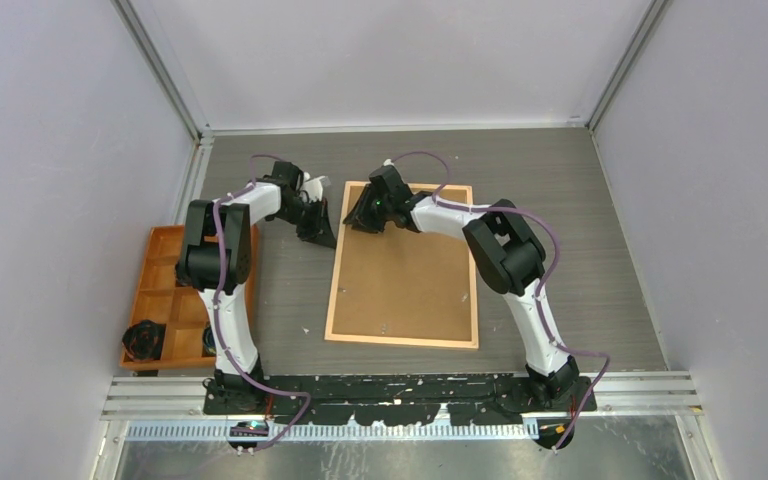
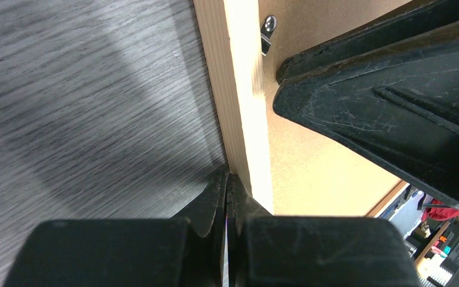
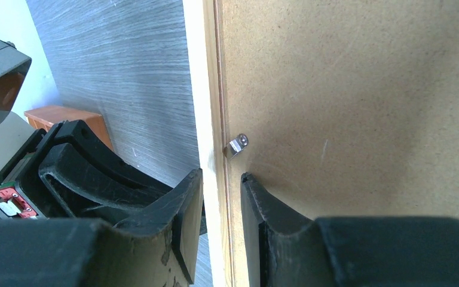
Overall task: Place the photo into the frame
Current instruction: Install the photo frame at the center of the board.
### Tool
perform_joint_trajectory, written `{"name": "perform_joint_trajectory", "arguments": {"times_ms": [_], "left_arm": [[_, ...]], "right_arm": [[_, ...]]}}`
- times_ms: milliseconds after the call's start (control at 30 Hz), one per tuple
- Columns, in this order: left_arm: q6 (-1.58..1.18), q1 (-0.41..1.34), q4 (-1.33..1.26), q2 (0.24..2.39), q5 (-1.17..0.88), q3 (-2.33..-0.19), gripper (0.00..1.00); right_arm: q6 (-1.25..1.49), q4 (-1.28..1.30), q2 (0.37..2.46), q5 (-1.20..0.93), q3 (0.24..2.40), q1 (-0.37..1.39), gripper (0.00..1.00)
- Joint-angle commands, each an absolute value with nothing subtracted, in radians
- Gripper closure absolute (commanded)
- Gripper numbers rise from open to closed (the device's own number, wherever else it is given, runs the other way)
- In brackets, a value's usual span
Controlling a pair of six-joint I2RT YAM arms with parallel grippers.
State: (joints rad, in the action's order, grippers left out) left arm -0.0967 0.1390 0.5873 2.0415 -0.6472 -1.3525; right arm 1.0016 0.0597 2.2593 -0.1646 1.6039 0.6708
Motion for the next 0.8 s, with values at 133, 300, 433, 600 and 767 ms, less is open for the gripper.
{"name": "perform_joint_trajectory", "arguments": {"times_ms": [133,300,433,600,767], "left_arm": [[-0.091,0.152,0.561,1.999,-0.656,-1.336,1.00],[-0.090,0.153,0.560,1.997,-0.658,-1.332,1.00],[-0.091,0.155,0.560,1.996,-0.661,-1.334,1.00],[-0.091,0.165,0.554,1.995,-0.660,-1.328,1.00],[-0.087,0.169,0.551,1.993,-0.655,-1.323,0.99]], "right_arm": [[0.986,0.140,2.280,-0.131,1.621,0.669,0.65],[0.995,0.136,2.300,-0.126,1.639,0.670,0.65],[1.006,0.140,2.317,-0.118,1.657,0.669,0.66],[1.029,0.136,2.340,-0.115,1.680,0.670,0.69],[1.033,0.143,2.347,-0.095,1.693,0.670,0.70]]}}
